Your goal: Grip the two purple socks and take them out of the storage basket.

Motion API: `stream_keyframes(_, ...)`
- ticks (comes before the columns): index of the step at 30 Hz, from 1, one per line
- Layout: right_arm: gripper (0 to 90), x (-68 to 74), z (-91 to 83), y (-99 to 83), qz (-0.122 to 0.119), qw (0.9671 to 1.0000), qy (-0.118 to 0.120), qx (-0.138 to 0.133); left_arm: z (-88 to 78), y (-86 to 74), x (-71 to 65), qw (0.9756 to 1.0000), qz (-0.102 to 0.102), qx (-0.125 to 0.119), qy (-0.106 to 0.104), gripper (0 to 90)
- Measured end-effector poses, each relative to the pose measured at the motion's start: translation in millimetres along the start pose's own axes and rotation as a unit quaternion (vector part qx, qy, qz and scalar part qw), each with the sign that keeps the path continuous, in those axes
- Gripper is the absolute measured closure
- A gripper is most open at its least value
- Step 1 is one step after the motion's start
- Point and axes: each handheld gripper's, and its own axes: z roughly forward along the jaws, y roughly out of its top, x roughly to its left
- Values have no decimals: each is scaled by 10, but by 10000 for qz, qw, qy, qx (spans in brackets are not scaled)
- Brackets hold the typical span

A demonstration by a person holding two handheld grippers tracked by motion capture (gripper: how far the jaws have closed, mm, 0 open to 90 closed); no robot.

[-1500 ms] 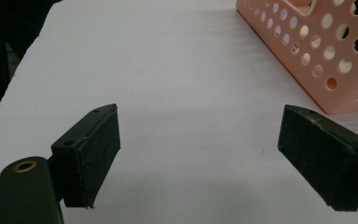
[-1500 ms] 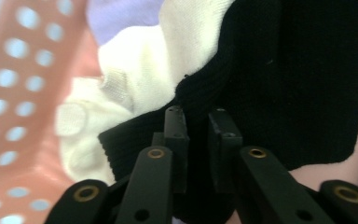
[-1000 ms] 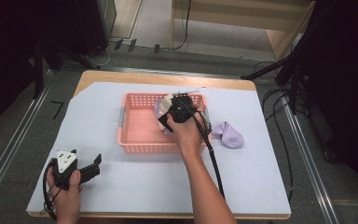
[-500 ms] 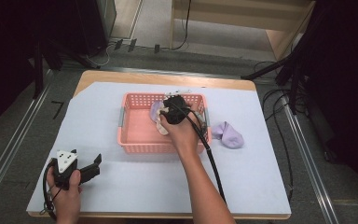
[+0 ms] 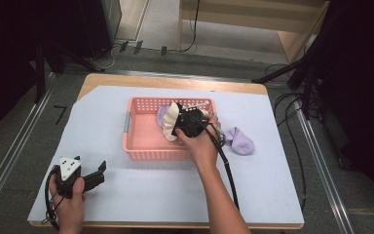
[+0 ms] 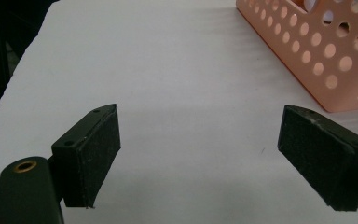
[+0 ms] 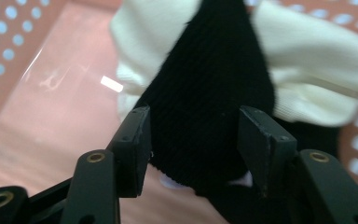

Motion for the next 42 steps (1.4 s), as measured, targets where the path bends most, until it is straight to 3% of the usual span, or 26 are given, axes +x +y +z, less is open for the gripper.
stream_keyframes(3, 473, 104, 122, 23, -264, 9995, -137, 100, 0, -1, -5, 10000, 3, 1, 10, 141)
stream_keyframes(5, 504, 107, 163, 25, -275, 9992, -199, 189, -1, -1, -6, 10000, 4, -3, 7, 141)
stream_keyframes(6, 601, 97, 192, 37, -236, 9985, -230, 428, -1, -1, -4, 10000, 6, 1, 4, 141)
stream_keyframes(8, 799, 65, 198, 47, -121, 9984, -98, 538, 1, -1, -4, 10000, 0, -1, 0, 141)
stream_keyframes(10, 827, 79, 198, 51, -104, 9983, 94, 573, 4, 1, -3, 10000, 1, 2, -5, 141)
stream_keyframes(12, 834, 123, 187, 59, -179, 9968, 606, 495, 5, 1, -3, 10000, 1, 7, -17, 141)
stream_keyframes(14, 834, 187, 159, 76, -92, 9903, 1358, 274, 5, 0, -1, 10000, 8, -6, -13, 141)
stream_keyframes(16, 819, 244, 102, 105, -138, 9843, 1756, -118, 3, 0, -3, 10000, 6, 2, -7, 141)
stream_keyframes(17, 708, 280, 26, 140, -88, 9806, 1881, -540, 3, 0, -6, 10000, -9, -10, -2, 141)
stream_keyframes(19, 662, 277, -10, 153, -55, 9800, 1874, -667, -1, -1, -1, 10000, -3, -7, -24, 141)
stream_keyframes(21, 657, 194, -72, 147, 16, 9883, 1399, -605, -1, 0, 1, 10000, 1, -2, -19, 141)
stream_keyframes(22, 657, 194, -72, 147, 16, 9883, 1399, -605, 1, 0, 0, 10000, 8, 7, -17, 141)
stream_keyframes(23, 689, 115, -65, 116, 68, 9949, 905, -448, 6, 1, -6, 10000, 4, 8, -17, 141)
stream_keyframes(26, 723, 75, -44, 80, 71, 9977, 642, -228, 5, 1, -6, 10000, 18, 16, -18, 141)
stream_keyframes(27, 732, 78, -18, 67, 31, 9983, 576, -71, 5, 1, -7, 10000, 8, 15, -15, 141)
stream_keyframes(28, 738, 97, 26, 53, -25, 9992, 356, 194, 5, 1, -8, 10000, 6, 11, -11, 141)
stream_keyframes(30, 725, 122, 162, 34, -91, 9980, 279, 561, 1, 1, -7, 10000, 36, 15, -7, 142)
stream_keyframes(33, 716, 144, 270, 59, -75, 9958, 90, 903, 0, 0, -6, 10000, 24, 12, -11, 141)
stream_keyframes(39, 684, 185, 330, 151, -185, 9932, -69, 1152, 5, 2, -7, 10000, 28, 24, -21, 142)
stream_keyframes(41, 681, 235, 393, 196, -302, 9892, -132, 1425, 4, 0, -5, 10000, 6, 2, -20, 142)
stream_keyframes(42, 681, 235, 393, 196, -302, 9892, -132, 1425, 4, 0, -5, 10000, 6, 2, -20, 142)
